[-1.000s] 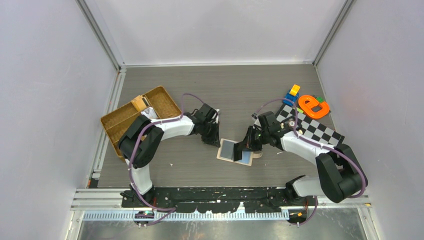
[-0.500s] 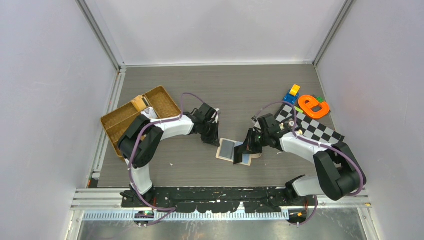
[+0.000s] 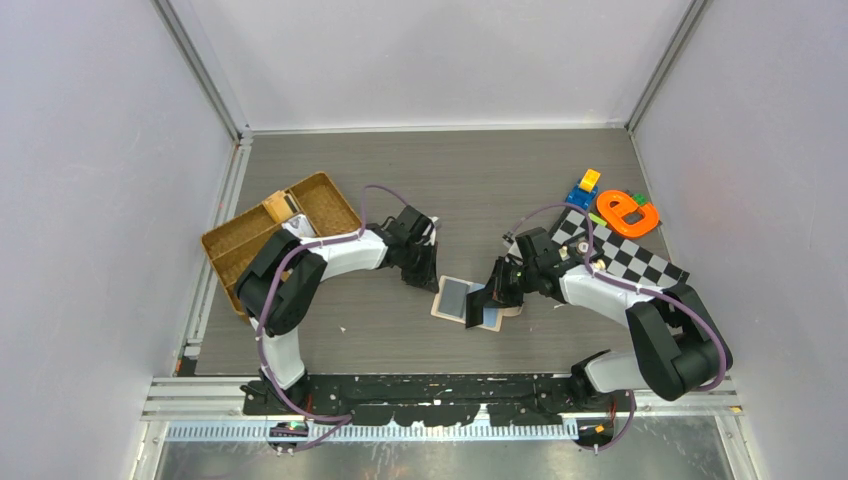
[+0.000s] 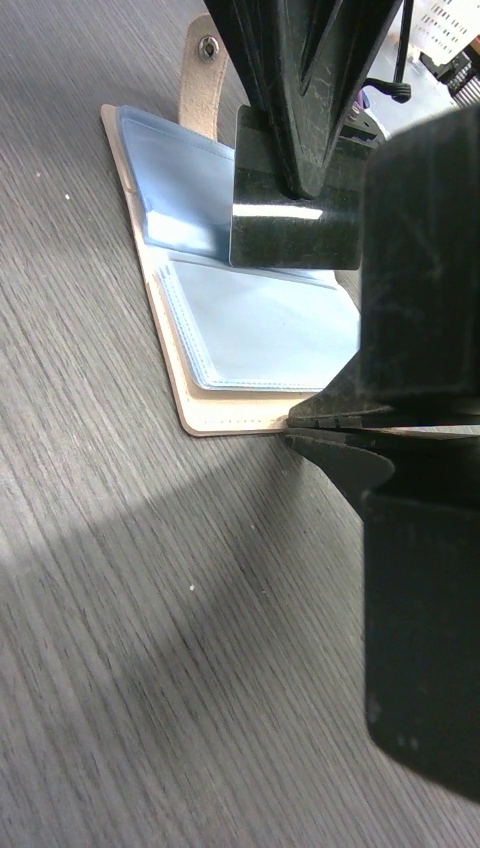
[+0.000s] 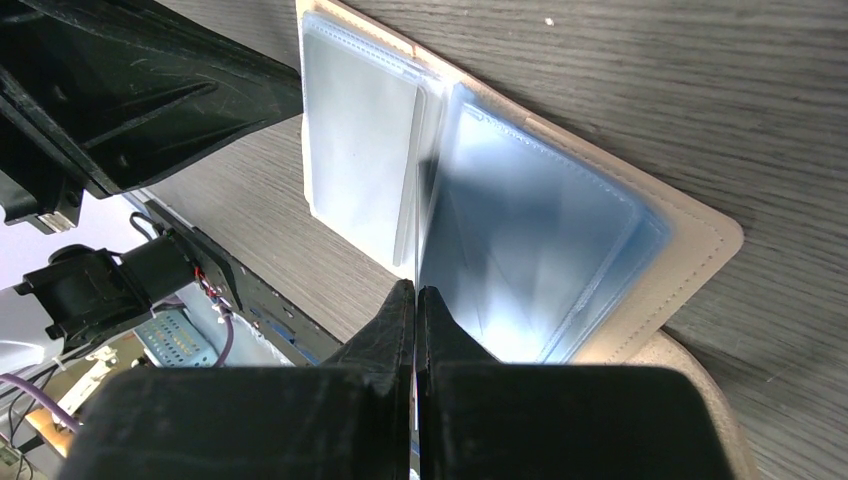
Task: Put the credit cards into the card holder
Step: Insert the credit card into the card slot.
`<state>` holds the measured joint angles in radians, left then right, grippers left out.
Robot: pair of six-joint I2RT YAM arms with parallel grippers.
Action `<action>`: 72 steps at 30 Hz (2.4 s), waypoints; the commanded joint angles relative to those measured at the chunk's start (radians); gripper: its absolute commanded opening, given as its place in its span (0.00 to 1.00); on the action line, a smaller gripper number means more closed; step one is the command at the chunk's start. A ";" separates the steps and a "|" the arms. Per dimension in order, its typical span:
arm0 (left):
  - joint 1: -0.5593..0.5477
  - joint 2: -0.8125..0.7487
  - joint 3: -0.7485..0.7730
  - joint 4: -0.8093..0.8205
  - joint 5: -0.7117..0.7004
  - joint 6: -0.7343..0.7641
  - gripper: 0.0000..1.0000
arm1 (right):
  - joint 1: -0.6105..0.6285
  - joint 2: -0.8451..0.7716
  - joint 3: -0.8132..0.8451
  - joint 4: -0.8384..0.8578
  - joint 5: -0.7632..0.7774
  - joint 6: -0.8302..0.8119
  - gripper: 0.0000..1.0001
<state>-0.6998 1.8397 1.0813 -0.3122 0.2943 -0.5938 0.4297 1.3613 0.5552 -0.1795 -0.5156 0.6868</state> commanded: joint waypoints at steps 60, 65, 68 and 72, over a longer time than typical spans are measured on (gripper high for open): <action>0.020 0.042 -0.035 -0.108 -0.147 0.068 0.00 | -0.012 0.073 -0.022 0.080 0.046 0.045 0.01; 0.019 0.036 -0.043 -0.108 -0.152 0.069 0.00 | -0.019 0.059 -0.024 0.062 0.080 0.054 0.01; 0.020 0.034 -0.043 -0.110 -0.154 0.070 0.00 | -0.024 0.060 -0.027 0.058 0.092 0.060 0.00; 0.020 0.032 -0.042 -0.112 -0.155 0.071 0.00 | -0.031 0.068 -0.035 0.072 0.102 0.067 0.01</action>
<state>-0.6991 1.8397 1.0817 -0.3130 0.2947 -0.5911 0.4084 1.4143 0.5407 -0.1112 -0.5083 0.7456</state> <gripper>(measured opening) 0.007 0.025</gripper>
